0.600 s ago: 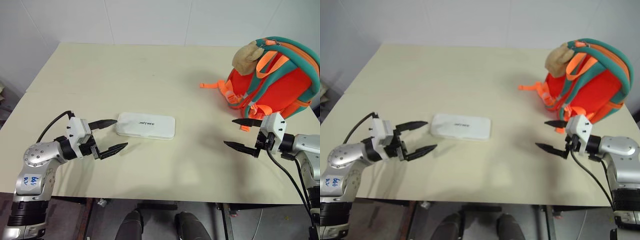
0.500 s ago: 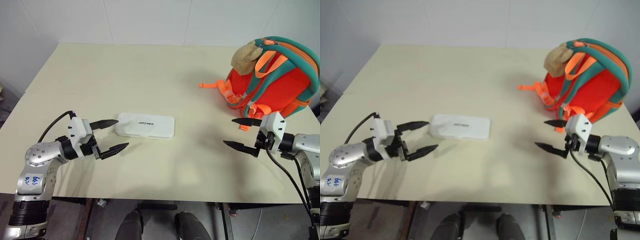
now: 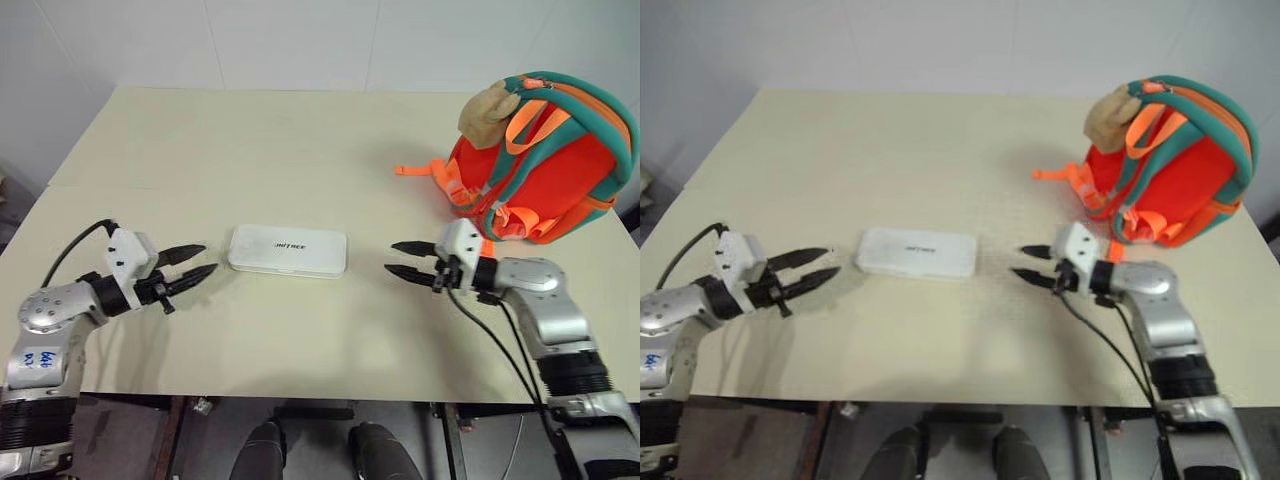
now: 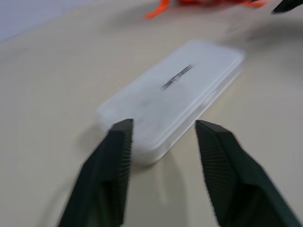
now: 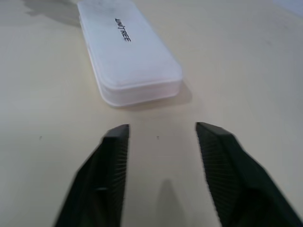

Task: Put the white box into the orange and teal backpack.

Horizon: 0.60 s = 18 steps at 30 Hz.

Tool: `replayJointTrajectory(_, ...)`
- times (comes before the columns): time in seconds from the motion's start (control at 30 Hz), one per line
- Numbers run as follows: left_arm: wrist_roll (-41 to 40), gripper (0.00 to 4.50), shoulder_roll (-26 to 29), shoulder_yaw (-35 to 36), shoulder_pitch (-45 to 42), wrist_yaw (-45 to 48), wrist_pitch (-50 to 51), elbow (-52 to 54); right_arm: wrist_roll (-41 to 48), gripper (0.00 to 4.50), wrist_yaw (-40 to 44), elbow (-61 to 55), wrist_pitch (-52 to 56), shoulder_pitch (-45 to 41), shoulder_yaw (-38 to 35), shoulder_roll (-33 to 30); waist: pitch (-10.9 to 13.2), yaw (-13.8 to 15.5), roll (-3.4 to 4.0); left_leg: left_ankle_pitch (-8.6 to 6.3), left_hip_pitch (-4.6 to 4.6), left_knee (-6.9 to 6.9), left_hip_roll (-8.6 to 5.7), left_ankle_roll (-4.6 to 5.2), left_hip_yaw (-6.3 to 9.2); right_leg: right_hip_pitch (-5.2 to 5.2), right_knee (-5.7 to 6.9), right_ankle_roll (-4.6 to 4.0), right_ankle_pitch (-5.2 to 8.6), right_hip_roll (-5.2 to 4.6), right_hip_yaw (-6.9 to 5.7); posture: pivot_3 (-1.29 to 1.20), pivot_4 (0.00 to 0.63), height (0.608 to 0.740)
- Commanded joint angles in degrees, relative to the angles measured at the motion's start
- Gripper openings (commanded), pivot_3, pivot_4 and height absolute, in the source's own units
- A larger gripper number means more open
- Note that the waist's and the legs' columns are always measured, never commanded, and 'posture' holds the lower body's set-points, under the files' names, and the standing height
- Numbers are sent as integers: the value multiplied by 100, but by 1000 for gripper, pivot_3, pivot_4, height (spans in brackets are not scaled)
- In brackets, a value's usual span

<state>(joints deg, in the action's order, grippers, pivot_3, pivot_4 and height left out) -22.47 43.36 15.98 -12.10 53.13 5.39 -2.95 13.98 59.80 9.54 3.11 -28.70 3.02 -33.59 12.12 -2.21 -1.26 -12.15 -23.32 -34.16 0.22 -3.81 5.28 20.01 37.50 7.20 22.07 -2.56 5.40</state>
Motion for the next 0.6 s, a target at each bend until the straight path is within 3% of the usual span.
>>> replayJointTrajectory(0.03, 247, 1027, 126, 199, -98, -309, -127, -228, -311, 1119, -319, 296, -228, -258, 90, 154, 0, 4, 0, 0, 0, 0, 0, 0, 0, 0, 0, 0, 0, 0, 0, 0, 150, 740)
replayJointTrajectory(0.13, 496, 49, 133, 93, -348, -652, 43, -504, -558, 45, -534, 1046, -478, -675, 105, 295, 1, 39, -1, 2, -1, 0, -5, 1, 2, 3, 4, 0, 0, -1, -2, 0, 150, 740)
replayJointTrajectory(0.37, 856, 18, -337, -200, -1037, -1480, 393, -1079, -888, 12, -629, 2374, -862, -1338, 295, 695, 0, 35, -2, 6, -5, 0, -7, 0, 2, 18, 22, 0, 0, 0, -3, 0, 150, 740)
replayJointTrajectory(0.6, 854, 18, -712, -619, -1186, -1435, 645, -902, -1022, 12, -625, 2478, -870, -1349, 488, 1178, 0, -65, -2, 14, -36, -4, -4, -13, -6, 60, 45, 0, 0, 2, 0, 0, 150, 740)
